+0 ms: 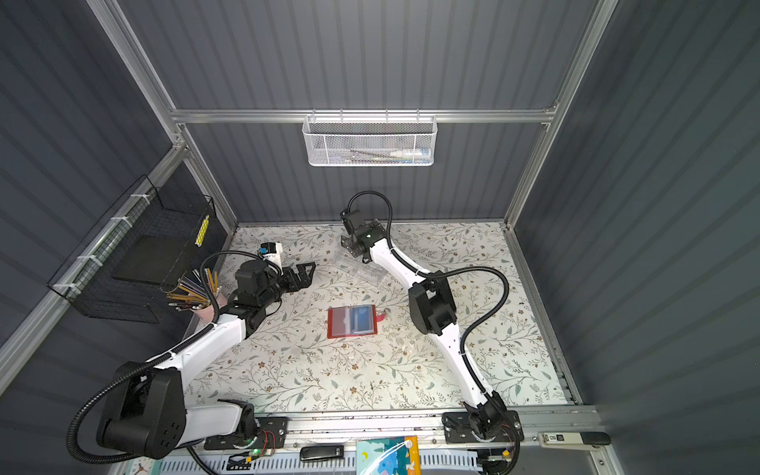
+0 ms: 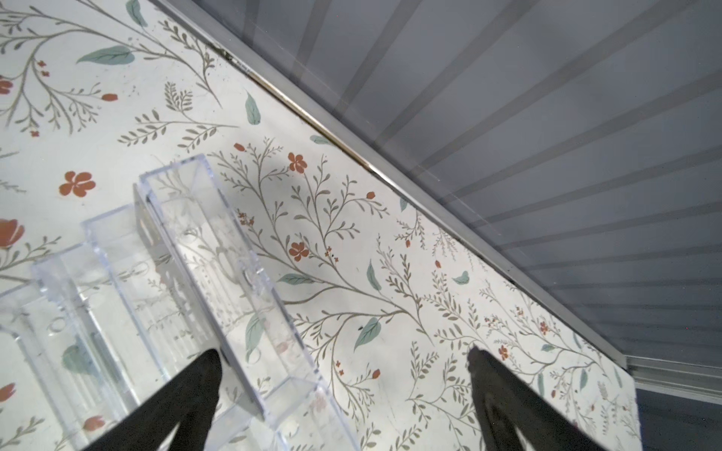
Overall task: Take the credit cards out of the card holder
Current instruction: Touch the credit card in the storage box.
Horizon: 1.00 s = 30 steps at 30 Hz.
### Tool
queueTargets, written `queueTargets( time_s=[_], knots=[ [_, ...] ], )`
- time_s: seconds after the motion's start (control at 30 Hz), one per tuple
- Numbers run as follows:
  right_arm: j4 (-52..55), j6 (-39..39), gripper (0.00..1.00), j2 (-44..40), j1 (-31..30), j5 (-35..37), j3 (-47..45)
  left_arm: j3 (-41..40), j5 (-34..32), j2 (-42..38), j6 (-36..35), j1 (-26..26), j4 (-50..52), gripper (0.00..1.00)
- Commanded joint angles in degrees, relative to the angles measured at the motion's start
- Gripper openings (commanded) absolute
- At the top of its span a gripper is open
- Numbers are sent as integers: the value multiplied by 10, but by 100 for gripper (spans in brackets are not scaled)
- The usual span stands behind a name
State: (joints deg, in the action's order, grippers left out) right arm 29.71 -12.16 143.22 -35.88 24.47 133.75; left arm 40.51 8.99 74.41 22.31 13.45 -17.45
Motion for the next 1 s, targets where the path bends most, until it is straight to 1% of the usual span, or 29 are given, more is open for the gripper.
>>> queueTargets(
  time_s=[0.0,0.13,0.2,0.3,0.33,0.43,0.47,0.57,0.6,0.67,0.7,0.73,0.8,0.87,0.9,0.93,0.97],
  knots=[
    [-9,27,99,-63,1,-63,-40,-14,-11,-28,-9,2,-13,100],
    [-40,53,99,-135,0,-121,-123,-22,-39,-40,-35,2,-10,100],
    [-57,71,99,-178,2,-144,-172,-26,-66,-46,-56,2,-3,100],
    [-89,112,99,-261,13,-174,-271,-40,-135,-56,-107,2,1,100],
    [-103,128,99,-293,20,-177,-314,-45,-167,-59,-127,2,7,100],
    [-137,175,99,-386,52,-172,-434,-64,-275,-47,-189,2,-1,100],
    [-139,193,99,-413,67,-162,-467,-77,-310,-39,-209,2,-20,100],
    [-143,254,99,-478,117,-124,-557,-127,-375,-8,-243,1,-110,100],
    [-144,268,99,-495,134,-118,-585,-138,-384,5,-250,0,-135,100],
    [-164,290,99,-535,171,-86,-656,-154,-394,39,-260,-6,-185,100],
    [-182,288,99,-553,183,-73,-689,-150,-386,51,-251,-14,-187,100],
    [-208,280,99,-572,193,-61,-727,-144,-366,68,-245,-25,-183,100],
    [-277,255,99,-599,209,-19,-802,-144,-355,107,-239,-47,-221,100],
    [-362,230,99,-621,224,3,-877,-145,-310,136,-225,-77,-255,100],
    [-397,225,99,-631,235,8,-903,-138,-302,143,-223,-81,-253,100],
    [-396,231,99,-644,249,1,-909,-130,-284,148,-220,-87,-244,100],
    [-437,213,99,-652,254,5,-932,-130,-259,157,-208,-96,-253,100]
  ],
)
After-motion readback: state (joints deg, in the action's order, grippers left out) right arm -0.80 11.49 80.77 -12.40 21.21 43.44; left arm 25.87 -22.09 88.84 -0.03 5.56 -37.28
